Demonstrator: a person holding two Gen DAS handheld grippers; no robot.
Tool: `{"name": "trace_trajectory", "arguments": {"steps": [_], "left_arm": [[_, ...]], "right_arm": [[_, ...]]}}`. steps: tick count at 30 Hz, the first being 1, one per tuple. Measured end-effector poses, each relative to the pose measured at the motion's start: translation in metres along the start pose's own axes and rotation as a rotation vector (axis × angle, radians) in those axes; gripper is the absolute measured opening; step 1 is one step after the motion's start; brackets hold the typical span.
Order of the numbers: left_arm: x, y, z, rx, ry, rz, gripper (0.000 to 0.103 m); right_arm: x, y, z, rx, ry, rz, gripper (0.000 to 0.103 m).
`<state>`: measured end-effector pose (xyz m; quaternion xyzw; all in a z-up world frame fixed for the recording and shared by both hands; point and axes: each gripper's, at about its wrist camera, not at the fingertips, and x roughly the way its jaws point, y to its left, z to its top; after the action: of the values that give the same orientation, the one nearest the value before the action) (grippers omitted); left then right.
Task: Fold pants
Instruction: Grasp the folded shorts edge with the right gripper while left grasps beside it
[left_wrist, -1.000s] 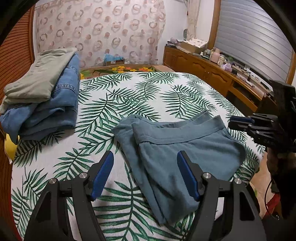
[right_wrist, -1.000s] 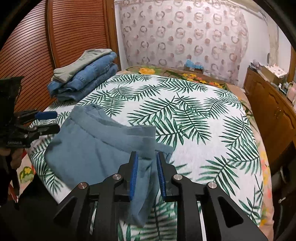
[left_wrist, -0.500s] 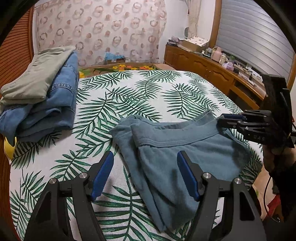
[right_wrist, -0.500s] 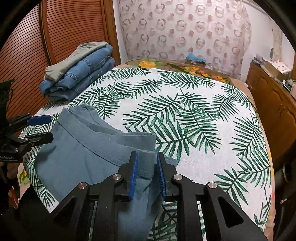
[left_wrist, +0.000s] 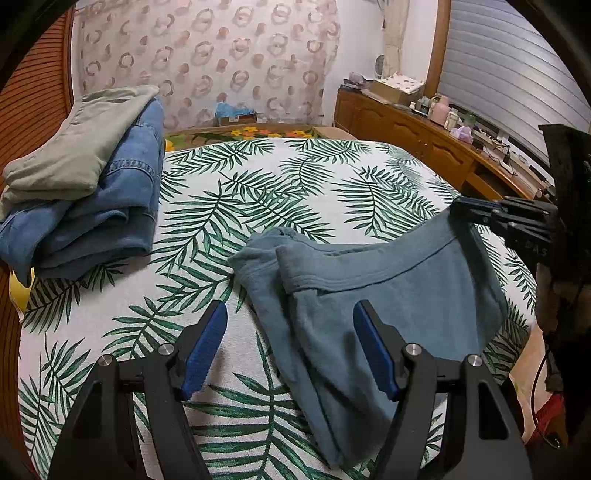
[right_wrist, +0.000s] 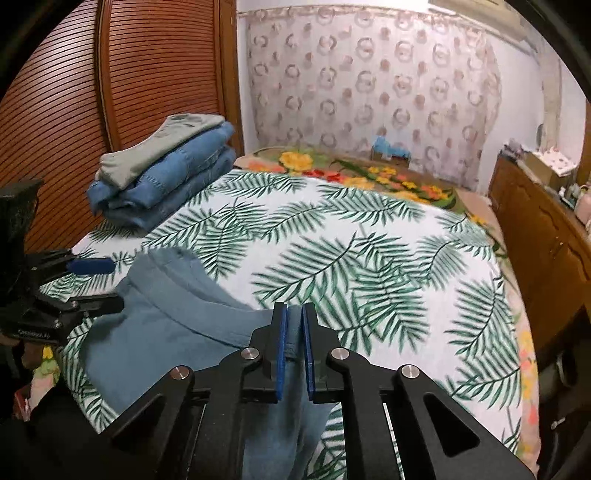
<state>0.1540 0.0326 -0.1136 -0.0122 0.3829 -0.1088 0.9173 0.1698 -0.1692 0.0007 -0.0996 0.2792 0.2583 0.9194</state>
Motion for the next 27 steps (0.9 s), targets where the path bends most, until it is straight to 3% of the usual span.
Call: {"name": "trace_trajectory", "arguments": {"steps": [9, 16, 27], "left_arm": [[0.017, 0.009, 0.008, -0.03, 0.031, -0.01, 0.072], [0.028, 0.016, 0.012, -0.061, 0.058, -0.026, 0.072], [0.034, 0.021, 0.008, -0.069, 0.054, -0.043, 0.067]], "right_arm": [[0.02, -0.003, -0.005, 0.027, 0.057, -0.002, 0.008], [0.002, -0.008, -0.01, 0.055, 0.073, -0.002, 0.04], [0.008, -0.017, -0.032, 0.125, 0.159, 0.028, 0.044]]}}
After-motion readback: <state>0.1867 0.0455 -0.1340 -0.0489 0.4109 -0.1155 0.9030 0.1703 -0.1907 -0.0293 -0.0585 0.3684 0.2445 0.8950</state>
